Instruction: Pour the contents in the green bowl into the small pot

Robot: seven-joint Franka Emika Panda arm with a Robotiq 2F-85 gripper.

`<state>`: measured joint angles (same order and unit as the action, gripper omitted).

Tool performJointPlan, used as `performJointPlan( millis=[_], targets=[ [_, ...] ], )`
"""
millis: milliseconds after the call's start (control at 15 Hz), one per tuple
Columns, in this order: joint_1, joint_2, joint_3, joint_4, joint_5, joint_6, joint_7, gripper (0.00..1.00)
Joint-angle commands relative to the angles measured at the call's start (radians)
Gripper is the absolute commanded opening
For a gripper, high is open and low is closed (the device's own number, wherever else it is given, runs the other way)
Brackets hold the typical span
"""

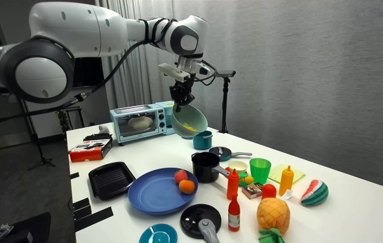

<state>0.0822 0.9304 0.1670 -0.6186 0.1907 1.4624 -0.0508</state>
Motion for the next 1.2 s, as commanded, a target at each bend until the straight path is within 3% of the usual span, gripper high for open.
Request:
performJointPlan(
  millis=[0,267,1133],
  targets=[
    [-0.002,-0.006,0.007,-0.002,0.007,0.007,-0.014,0.02],
    [-0.021,0.005,0.034,-0.007,0.048,0.024,-0.017,0.02],
    [-0.193,0.005,0.111,-0.124,0.276,-0.005,-0.077,0.02]
  ],
)
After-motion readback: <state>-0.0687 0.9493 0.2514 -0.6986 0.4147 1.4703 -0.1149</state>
